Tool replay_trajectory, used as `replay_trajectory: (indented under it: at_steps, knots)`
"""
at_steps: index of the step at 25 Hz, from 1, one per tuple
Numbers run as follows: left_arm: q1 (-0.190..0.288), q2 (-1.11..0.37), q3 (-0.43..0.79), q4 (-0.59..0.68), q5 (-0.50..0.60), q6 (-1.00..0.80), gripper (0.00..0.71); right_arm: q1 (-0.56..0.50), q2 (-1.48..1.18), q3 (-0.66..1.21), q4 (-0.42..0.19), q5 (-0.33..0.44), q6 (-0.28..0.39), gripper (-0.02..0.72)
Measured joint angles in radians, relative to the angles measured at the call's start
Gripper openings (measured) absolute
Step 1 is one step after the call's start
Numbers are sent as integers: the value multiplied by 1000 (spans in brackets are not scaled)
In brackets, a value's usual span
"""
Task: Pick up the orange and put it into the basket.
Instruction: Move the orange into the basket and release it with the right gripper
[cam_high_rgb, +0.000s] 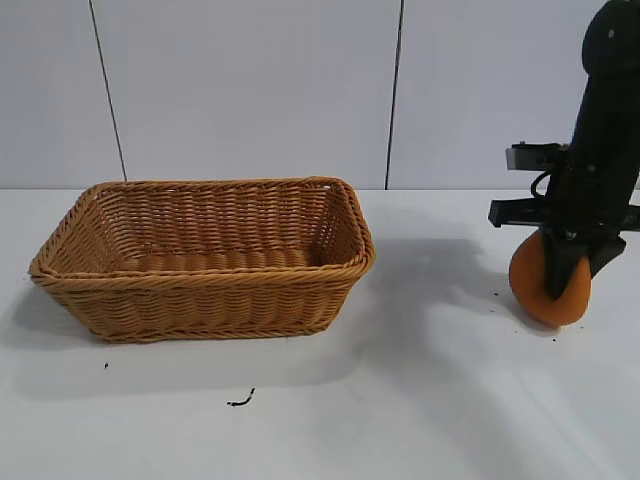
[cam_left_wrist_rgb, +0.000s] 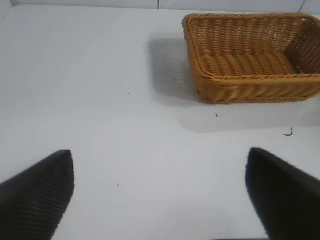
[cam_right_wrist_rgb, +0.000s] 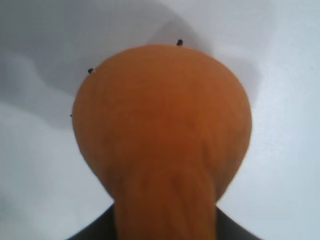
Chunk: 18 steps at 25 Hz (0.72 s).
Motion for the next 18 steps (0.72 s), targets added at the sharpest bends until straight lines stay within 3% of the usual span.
replay_trajectory:
  at_steps: [9, 18]
  knots:
    - [0, 0, 0, 0, 0, 0, 666, 47, -27, -135, 37, 72, -9, 53]
    - [0, 0, 0, 0, 0, 0, 666, 285, 53, -326, 41, 73, 15, 53]
